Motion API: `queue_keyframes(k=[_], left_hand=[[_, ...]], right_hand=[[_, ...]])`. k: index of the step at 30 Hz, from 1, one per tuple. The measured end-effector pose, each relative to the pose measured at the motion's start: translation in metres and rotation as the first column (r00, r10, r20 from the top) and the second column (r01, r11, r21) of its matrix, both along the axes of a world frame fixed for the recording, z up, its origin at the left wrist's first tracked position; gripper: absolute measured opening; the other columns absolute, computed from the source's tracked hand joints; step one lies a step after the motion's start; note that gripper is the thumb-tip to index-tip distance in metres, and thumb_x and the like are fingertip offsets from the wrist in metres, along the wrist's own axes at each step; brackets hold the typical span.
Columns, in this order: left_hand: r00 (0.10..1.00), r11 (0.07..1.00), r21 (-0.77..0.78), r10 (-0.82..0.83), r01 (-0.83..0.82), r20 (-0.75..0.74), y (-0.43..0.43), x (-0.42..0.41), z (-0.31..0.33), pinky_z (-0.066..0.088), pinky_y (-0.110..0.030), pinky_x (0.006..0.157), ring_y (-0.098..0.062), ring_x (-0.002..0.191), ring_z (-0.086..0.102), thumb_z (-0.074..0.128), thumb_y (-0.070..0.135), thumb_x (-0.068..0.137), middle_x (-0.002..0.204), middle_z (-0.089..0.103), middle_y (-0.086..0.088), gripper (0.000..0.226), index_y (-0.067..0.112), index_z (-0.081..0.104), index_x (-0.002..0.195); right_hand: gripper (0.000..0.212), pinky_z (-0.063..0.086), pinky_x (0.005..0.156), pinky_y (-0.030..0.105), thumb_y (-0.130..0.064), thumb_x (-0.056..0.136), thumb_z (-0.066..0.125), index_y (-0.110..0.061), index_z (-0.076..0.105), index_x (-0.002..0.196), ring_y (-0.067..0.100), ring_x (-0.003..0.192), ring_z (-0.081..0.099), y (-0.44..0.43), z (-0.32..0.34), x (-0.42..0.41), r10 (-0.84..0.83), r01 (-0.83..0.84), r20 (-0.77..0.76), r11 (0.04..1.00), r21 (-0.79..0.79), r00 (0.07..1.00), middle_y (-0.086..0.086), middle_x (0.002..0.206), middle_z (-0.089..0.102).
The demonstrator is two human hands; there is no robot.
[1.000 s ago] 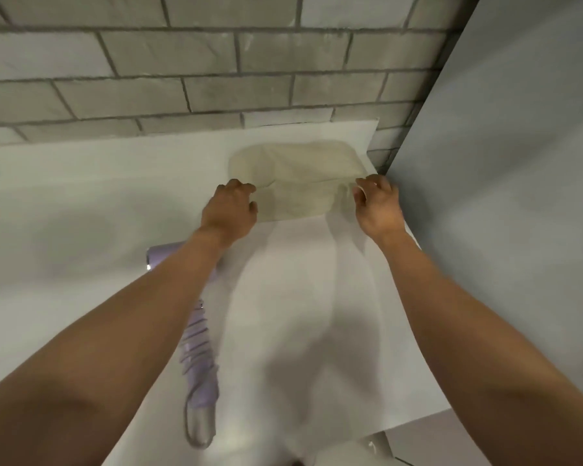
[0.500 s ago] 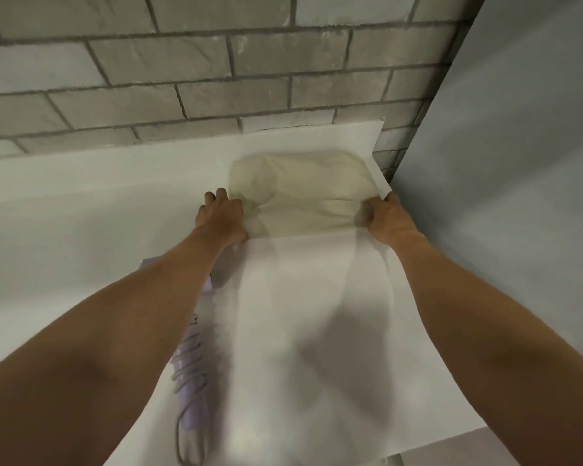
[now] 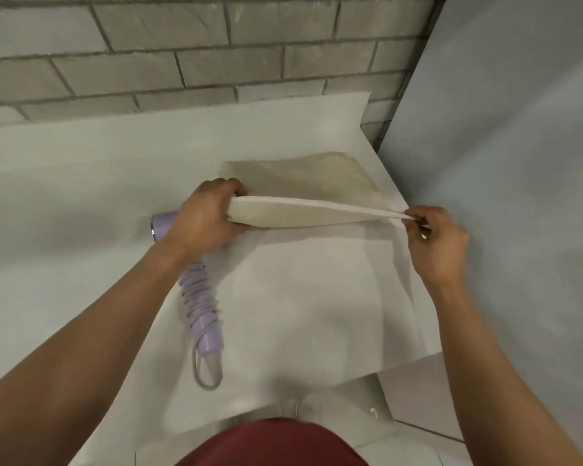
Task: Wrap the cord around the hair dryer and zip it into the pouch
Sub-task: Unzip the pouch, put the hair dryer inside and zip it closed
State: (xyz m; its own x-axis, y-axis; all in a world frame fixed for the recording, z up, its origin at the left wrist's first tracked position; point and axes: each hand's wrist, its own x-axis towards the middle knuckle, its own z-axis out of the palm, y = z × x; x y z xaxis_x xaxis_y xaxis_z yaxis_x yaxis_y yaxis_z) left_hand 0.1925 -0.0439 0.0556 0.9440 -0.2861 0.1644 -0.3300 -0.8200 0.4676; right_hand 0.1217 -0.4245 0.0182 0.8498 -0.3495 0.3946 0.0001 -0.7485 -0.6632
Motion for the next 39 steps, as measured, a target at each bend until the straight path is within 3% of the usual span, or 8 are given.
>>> queue_keyframes(k=[6,12,15,20,25,29,32,39], left_hand=[[0.983,0.963,-0.263,-0.105,0.062,-0.151,0.018,-0.086,-0.007,0.047,-0.04,0.089,-0.022,0.098,0.058,0.055,0.035,0.08,0.103,0.064,-0.002,0.031,0.022,0.06,0.108],[0.974,0.84,-0.525,0.018,-0.138,-0.227,0.027,-0.119,-0.023,0.054,-0.031,0.087,-0.012,0.087,0.065,0.083,0.008,0.084,0.102,0.069,0.001,0.03,0.028,0.074,0.105],[0.941,0.725,-0.634,0.057,-0.268,-0.332,0.027,-0.127,-0.023,0.053,-0.036,0.078,-0.018,0.074,0.055,0.09,0.009,0.075,0.089,0.065,0.0,0.044,0.025,0.072,0.112],[0.927,0.671,-0.681,0.023,-0.293,-0.375,0.025,-0.133,-0.014,0.049,-0.036,0.077,-0.021,0.071,0.05,0.091,0.011,0.074,0.081,0.058,-0.032,0.047,0.027,0.069,0.112],[0.924,0.657,-0.698,-0.007,-0.284,-0.382,0.021,-0.135,-0.002,0.053,-0.027,0.079,-0.014,0.072,0.063,0.09,0.01,0.077,0.075,0.07,-0.005,0.042,0.019,0.063,0.108],[0.94,0.673,-0.69,0.024,-0.266,-0.34,0.015,-0.14,0.01,0.056,-0.026,0.073,-0.015,0.072,0.068,0.087,0.008,0.079,0.081,0.077,-0.006,0.045,0.013,0.057,0.111],[0.963,0.721,-0.663,0.024,-0.202,-0.267,0.011,-0.146,0.016,0.048,-0.015,0.065,-0.001,0.062,0.064,0.075,-0.004,0.082,0.07,0.074,0.012,0.041,0.014,0.054,0.112],[0.974,0.773,-0.614,0.023,-0.161,-0.227,0.012,-0.153,0.018,0.052,-0.016,0.074,0.0,0.071,0.069,0.081,0.007,0.082,0.073,0.075,0.016,0.039,0.018,0.054,0.109]], right_hand=[[0.017,0.051,0.086,0.006,0.004,0.091,0.074,-0.003,0.08,0.105,0.016,0.09,0.067,0.008,-0.02,-0.088,-0.028,0.03,0.082,0.999,-0.021,0.996,0.012,0.111,0.071],[0.021,0.052,0.088,0.011,0.006,0.091,0.073,-0.003,0.08,0.108,0.024,0.095,0.07,0.008,-0.049,-0.141,-0.023,0.018,-0.04,0.993,-0.116,0.999,0.012,0.111,0.072],[0.021,0.054,0.093,0.033,0.004,0.093,0.071,-0.003,0.08,0.111,0.037,0.1,0.07,0.007,-0.057,-0.156,0.012,-0.062,-0.203,0.968,-0.242,0.979,0.016,0.115,0.073],[0.051,0.047,0.095,0.045,0.018,0.083,0.057,-0.007,0.075,0.123,0.045,0.114,0.05,0.025,-0.028,-0.158,0.008,-0.133,-0.406,0.951,-0.28,0.914,0.018,0.133,0.063],[0.023,0.049,0.081,0.016,-0.026,0.101,0.065,-0.025,0.075,0.121,0.006,0.089,0.064,0.123,0.055,-0.13,0.254,-0.246,-0.255,0.967,0.063,0.933,-0.011,0.108,0.069],[0.032,0.049,0.074,0.03,-0.057,0.102,0.055,-0.031,0.066,0.087,0.009,0.077,0.063,0.201,0.094,-0.105,0.452,-0.434,-0.314,0.892,0.129,0.835,-0.014,0.08,0.069],[0.049,0.047,0.074,0.038,-0.076,0.094,0.046,-0.027,0.054,0.092,0.023,0.077,0.063,0.231,0.097,-0.091,0.404,-0.445,-0.411,0.896,-0.005,0.817,-0.006,0.074,0.066],[0.026,0.051,0.076,0.038,-0.043,0.103,0.054,-0.025,0.072,0.095,0.024,0.082,0.066,0.234,0.094,-0.094,0.415,-0.481,-0.358,0.869,-0.115,0.836,-0.006,0.082,0.073]])
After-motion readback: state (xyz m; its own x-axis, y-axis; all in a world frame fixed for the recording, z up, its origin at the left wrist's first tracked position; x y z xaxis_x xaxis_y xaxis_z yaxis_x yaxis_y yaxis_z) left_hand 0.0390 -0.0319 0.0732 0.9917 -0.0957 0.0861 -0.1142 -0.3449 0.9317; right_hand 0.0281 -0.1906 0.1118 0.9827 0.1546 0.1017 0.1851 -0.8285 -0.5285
